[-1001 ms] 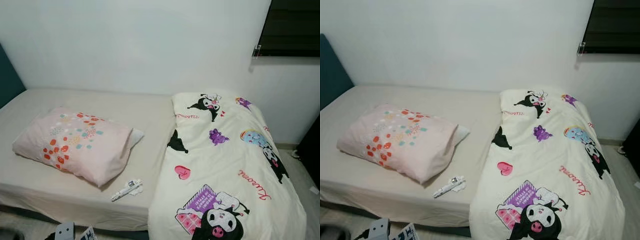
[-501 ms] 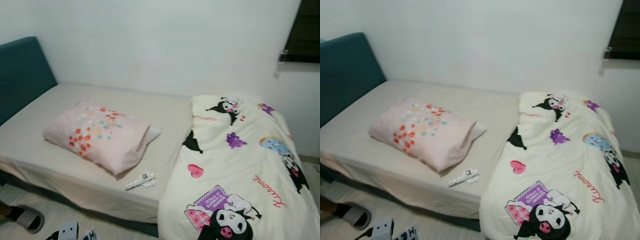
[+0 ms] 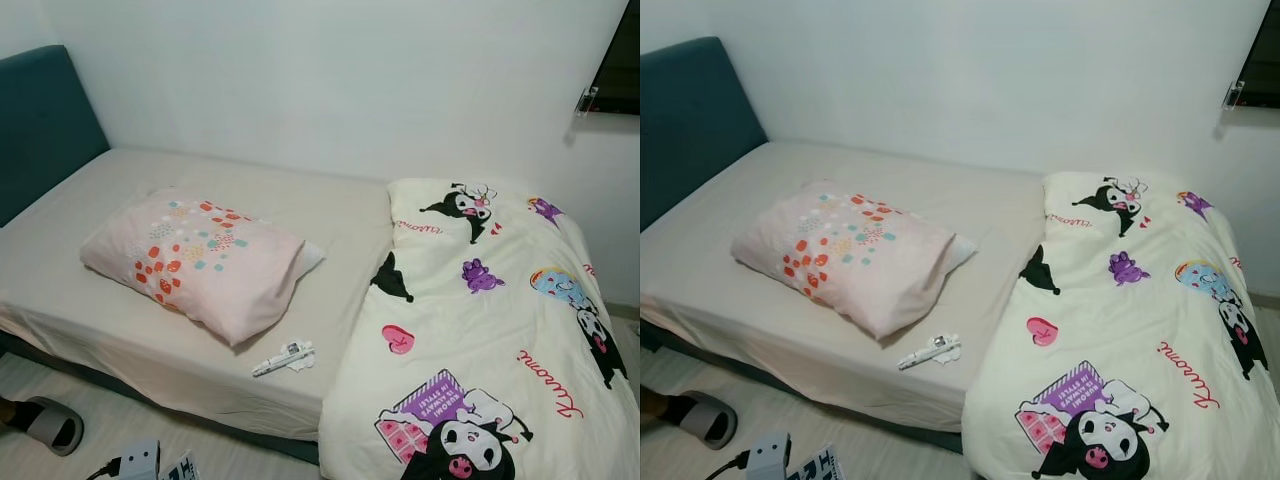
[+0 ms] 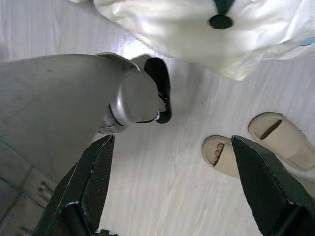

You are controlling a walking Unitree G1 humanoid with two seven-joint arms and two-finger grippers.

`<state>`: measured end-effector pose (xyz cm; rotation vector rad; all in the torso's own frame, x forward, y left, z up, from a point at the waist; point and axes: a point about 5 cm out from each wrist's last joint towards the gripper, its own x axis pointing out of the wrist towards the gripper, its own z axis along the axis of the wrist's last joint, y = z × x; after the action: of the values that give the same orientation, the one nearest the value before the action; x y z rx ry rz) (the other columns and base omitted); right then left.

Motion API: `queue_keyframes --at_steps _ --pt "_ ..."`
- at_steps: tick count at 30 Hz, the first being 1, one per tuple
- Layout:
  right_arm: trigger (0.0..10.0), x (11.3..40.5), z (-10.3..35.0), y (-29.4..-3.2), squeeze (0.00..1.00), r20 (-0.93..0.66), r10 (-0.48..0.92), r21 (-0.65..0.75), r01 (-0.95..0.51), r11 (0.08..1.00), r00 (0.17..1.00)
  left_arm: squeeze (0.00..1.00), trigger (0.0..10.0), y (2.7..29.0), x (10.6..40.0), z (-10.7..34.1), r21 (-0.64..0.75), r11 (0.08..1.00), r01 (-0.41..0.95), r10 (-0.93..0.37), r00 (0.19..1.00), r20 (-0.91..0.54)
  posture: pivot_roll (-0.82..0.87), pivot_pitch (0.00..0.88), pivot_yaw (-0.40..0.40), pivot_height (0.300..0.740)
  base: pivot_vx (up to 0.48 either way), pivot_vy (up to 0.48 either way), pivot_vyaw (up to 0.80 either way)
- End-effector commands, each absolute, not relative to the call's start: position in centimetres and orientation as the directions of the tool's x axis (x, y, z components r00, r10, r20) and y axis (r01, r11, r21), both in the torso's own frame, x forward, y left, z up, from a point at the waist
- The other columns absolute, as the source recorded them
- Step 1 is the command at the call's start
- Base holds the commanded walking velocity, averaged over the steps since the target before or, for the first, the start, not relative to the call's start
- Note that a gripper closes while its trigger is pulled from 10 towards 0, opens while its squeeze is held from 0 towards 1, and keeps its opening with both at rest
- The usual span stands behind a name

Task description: Clean up the room

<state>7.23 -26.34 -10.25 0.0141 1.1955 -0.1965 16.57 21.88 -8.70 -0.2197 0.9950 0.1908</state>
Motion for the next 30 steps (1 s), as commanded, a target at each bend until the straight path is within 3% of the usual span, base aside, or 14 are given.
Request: queue_keyframes --at_steps 1,10,19,30 --pt "10.0 6.87 -10.31 -26.29 0.00 -0.927 -0.139 -0.090 0.152 0.984 0.347 0.00 10.0 21.72 16.49 -8.76 -0.093 0.963 -0.253 0.059 0.535 -0.843 -0.01 0.000 0.005 0.740 0.000 0.000 0.72" --pt "10.0 7.06 -10.31 -26.17 0.00 -0.925 -0.136 -0.087 0.150 0.985 0.355 0.00 10.0 21.62 16.50 -8.79 -0.096 0.961 -0.259 0.059 0.532 -0.845 -0.01 0.000 0.008 0.740 0.000 0.000 0.72" --pt "10.0 7.26 -10.38 -25.82 0.00 -0.924 -0.130 -0.080 0.150 0.985 0.359 0.00 10.0 21.48 16.37 -8.90 -0.103 0.959 -0.264 0.049 0.514 -0.857 -0.01 0.000 0.016 0.740 -0.421 0.000 0.72" --pt "10.0 7.00 -10.51 -25.47 0.00 -0.925 -0.118 -0.061 0.164 0.985 0.361 0.00 10.0 21.85 16.41 -8.80 -0.082 0.965 -0.248 0.061 0.518 -0.853 0.00 0.000 0.018 0.740 0.000 0.000 0.72"
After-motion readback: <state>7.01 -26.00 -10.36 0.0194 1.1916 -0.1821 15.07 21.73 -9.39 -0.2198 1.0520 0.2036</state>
